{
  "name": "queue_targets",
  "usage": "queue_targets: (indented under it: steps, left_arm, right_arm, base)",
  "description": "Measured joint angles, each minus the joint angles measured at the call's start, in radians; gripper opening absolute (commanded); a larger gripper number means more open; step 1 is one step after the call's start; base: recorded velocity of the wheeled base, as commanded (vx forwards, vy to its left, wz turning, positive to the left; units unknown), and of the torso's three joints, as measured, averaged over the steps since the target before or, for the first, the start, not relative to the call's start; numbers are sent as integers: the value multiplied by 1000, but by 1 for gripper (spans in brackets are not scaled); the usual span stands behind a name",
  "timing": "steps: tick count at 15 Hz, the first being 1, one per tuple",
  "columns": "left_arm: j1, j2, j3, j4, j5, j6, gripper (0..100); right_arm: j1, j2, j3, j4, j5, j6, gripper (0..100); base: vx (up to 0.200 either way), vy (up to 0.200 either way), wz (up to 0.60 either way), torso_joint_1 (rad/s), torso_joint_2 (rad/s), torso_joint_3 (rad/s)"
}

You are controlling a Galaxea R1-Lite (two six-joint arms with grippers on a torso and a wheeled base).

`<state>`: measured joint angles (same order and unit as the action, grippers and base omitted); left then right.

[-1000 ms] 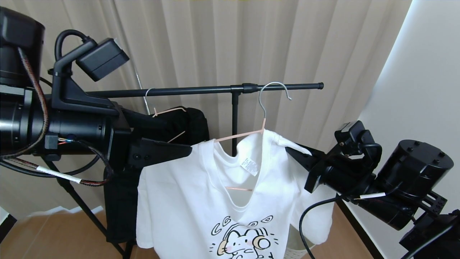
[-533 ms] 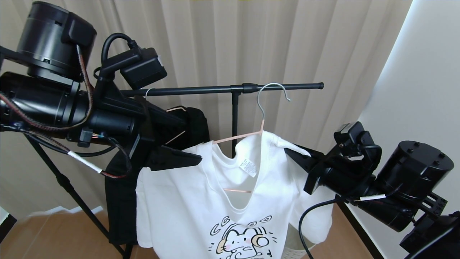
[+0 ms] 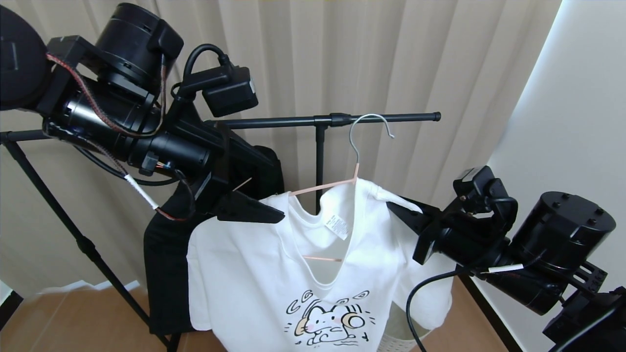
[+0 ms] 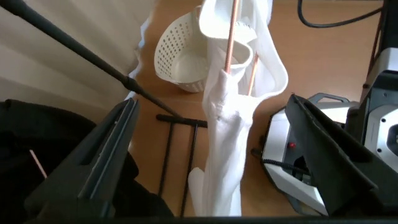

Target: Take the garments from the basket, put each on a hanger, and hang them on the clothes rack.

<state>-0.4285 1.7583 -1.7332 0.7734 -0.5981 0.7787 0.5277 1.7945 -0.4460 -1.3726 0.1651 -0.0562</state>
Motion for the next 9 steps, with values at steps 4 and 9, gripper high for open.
queue_targets:
  steps: [4, 9]
  left_arm:
    - [1, 78, -89, 47, -26, 21, 100]
    - [-11, 137, -95, 47, -48, 21, 100]
  right_arm:
    - [0, 2, 0, 0, 0, 0, 0]
    - [0, 3, 0, 0, 0, 0, 0]
  base:
    - [0, 0, 0, 0, 0, 0]
    - [0, 0, 0, 0, 0, 0]
